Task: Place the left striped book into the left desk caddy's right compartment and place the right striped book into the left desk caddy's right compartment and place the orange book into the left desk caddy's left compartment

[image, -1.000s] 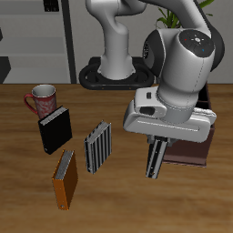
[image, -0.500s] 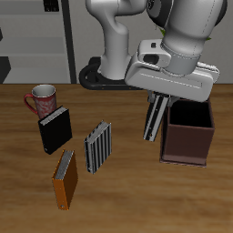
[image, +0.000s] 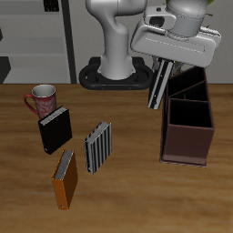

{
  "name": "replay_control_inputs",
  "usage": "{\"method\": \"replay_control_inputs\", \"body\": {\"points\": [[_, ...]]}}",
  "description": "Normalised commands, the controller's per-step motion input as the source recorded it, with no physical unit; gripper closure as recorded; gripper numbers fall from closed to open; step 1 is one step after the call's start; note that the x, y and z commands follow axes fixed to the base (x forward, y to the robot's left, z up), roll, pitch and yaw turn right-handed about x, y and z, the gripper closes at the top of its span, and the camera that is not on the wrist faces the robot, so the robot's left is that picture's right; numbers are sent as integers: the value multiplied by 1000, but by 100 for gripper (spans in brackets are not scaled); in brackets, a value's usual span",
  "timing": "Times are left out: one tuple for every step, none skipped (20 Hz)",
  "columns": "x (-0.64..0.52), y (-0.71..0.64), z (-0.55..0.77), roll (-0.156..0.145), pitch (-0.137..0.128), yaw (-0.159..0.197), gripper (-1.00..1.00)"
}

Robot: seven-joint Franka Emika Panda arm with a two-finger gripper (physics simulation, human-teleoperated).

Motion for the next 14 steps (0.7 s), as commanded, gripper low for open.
{"method": "replay_control_inputs", "body": {"points": [[-766,320,358,20,-68,23,100],[-620,259,244,48,-23,-16,100],[-713,449,254,57,-64,64,100],[-690,406,225,48,-70,70,100],[-517,297,242,28,-45,49,100],[-429,402,167,102,-25,75,100],[-367,255,160,11,-41,29,100],[-298,338,148,46,2,-8,100],[-405,486,147,66,-14,57,100],[-136,279,107,64,-20,52,100],[-219,378,111,17,-6,-31,100],[32,1,-6,0,0,0,100],[60,158,-2,5,24,-30,100],[-180,572,6,84,80,-43,100]]}}
